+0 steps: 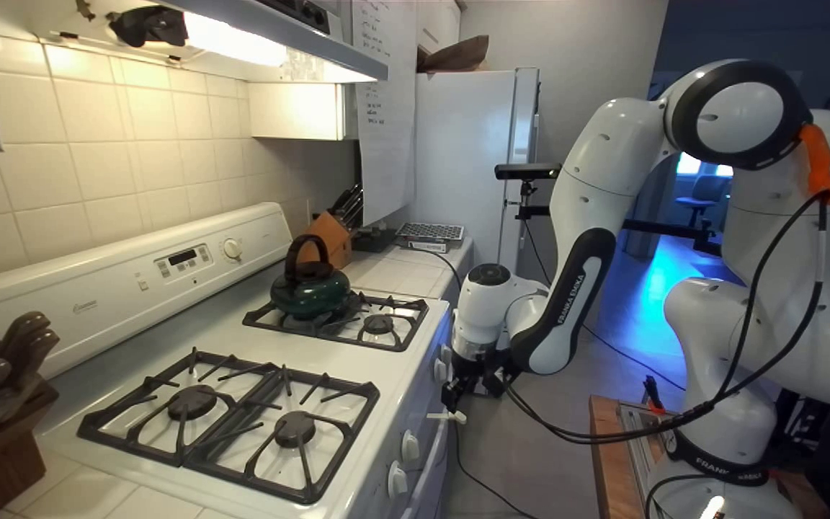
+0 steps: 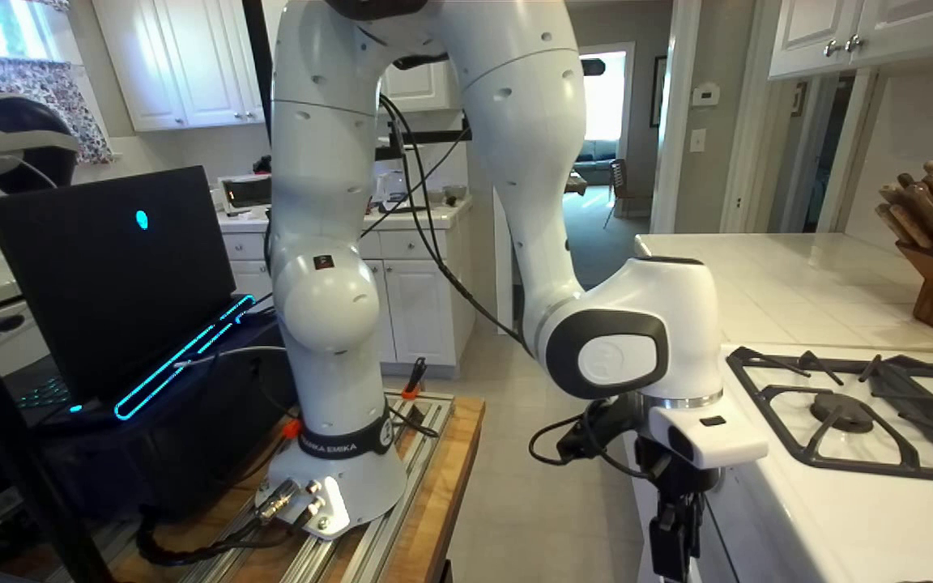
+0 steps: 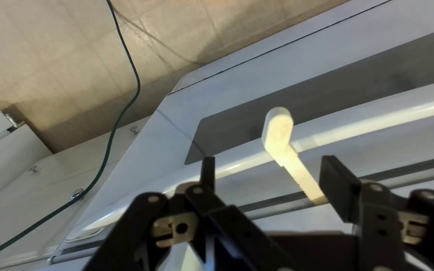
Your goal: Move the white switch on the stove to the right.
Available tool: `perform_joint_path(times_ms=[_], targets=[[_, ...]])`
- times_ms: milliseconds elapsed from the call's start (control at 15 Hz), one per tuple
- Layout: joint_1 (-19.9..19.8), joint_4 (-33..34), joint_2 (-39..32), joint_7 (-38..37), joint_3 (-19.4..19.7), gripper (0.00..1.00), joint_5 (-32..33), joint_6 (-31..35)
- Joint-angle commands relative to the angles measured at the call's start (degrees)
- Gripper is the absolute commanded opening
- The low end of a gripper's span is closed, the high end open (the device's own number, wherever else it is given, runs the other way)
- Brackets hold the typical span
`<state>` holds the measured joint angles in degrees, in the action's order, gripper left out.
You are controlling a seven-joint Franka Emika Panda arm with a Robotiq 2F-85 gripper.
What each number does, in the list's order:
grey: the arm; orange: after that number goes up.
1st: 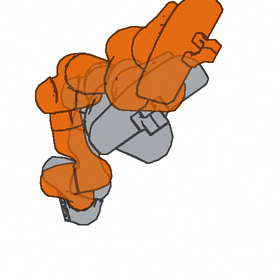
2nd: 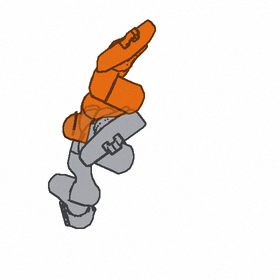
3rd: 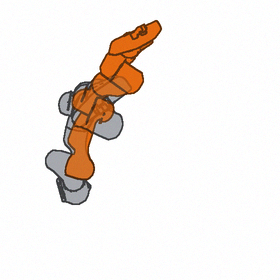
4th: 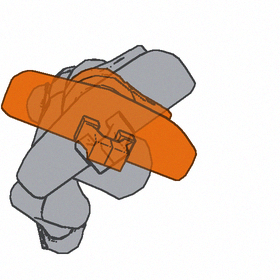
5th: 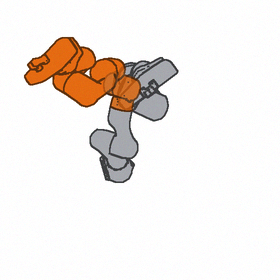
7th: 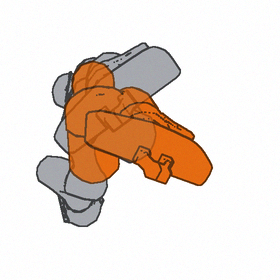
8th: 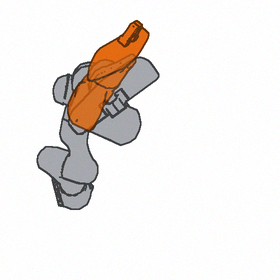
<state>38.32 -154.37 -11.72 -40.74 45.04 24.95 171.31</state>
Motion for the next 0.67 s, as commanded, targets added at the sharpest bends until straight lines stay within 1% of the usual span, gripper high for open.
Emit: perform_joint_path(times_ms=[0, 67, 200, 267, 400, 467, 600], targets=[[-2.01, -1.76, 2.0, 3.21, -2.65, 0.61, -1.41, -0.39], [-2.44, -1.89, 1.86, 3.55, -3.09, 0.54, -1.39, -0.36], [-3.34, -2.28, 1.54, 4.06, -3.7, 0.5, -1.33, -0.36], [-3.81, -2.45, 1.42, 4.2, -3.88, 0.45, -1.29, -0.39], [-4.44, -2.69, 1.19, 4.4, -3.67, 0.6, -0.86, -0.53], [-4.84, -2.69, 1.11, 4.64, -3.62, 0.76, -0.78, -0.56], [-5.58, -2.46, 0.67, 5.15, -3.59, 0.88, -0.67, -0.12]])
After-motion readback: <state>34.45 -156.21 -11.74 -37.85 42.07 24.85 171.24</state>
